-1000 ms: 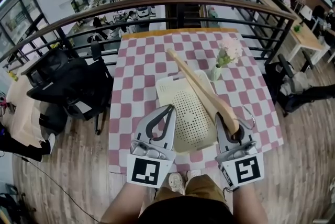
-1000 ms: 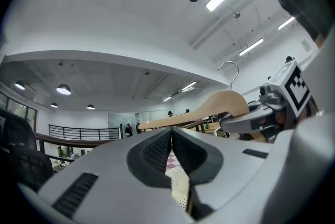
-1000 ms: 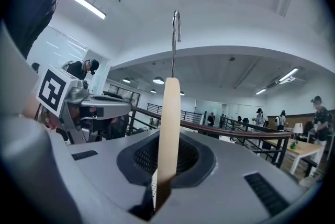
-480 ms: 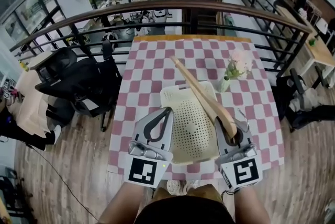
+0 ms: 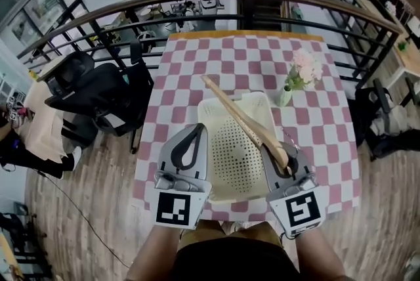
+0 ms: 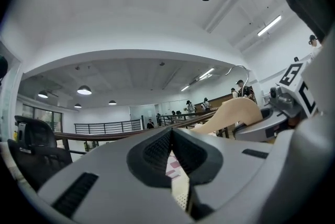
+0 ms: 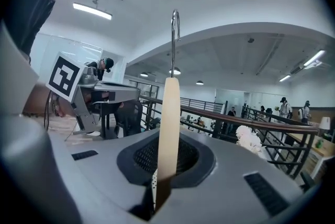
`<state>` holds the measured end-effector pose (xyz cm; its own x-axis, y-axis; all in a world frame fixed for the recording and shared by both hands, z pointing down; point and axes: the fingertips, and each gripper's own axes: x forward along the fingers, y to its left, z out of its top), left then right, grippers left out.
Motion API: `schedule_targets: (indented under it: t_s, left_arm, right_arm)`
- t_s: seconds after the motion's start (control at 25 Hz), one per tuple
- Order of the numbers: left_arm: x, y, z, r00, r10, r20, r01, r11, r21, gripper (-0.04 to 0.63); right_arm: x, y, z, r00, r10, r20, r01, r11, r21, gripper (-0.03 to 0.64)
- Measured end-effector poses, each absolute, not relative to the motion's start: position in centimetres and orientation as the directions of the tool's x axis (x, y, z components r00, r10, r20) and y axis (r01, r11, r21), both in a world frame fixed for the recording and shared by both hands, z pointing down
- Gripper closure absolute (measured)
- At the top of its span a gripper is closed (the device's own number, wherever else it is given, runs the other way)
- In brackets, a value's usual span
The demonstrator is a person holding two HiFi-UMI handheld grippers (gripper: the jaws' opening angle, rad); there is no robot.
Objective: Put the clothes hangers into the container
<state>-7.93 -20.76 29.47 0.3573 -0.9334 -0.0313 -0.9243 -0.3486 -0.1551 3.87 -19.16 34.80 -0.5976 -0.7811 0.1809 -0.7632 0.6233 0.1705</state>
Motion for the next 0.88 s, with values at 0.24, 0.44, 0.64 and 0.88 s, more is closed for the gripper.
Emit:
schedule_targets:
  t_s: [0.24, 0.44, 0.64, 0.88]
  left_arm:
    - [-8.4, -21.6, 29.6, 0.382, -0.924, -0.027, -0.915, -0.374, -0.151, 0.586]
    - [-8.6, -22.2, 30.0, 0.426, -0.904, -0.026, -0.898, -0.42, -0.133, 0.586]
    - [-8.8, -22.1, 30.4, 0.479, -0.877, -0.031, -0.873, -0.472, -0.123, 0.586]
    - [-9.3, -22.1, 30.8, 0.505, -0.863, -0.024, -0.859, -0.501, -0.106, 0.586]
  right_arm:
    - [3.4, -19.4, 35.2, -0.597, -0.768, 0.233, -0.757, 0.635, 0.156, 0.583]
    - [3.1, -19.4, 36.4, -0.57, -0.76, 0.312, -0.757, 0.633, 0.159, 0.583]
    - [2.5, -19.3, 38.3, -0.541, -0.743, 0.394, -0.774, 0.623, 0.113, 0.583]
    - [1.8, -20.0, 39.9, -0.509, -0.728, 0.458, -0.789, 0.608, 0.09, 0.583]
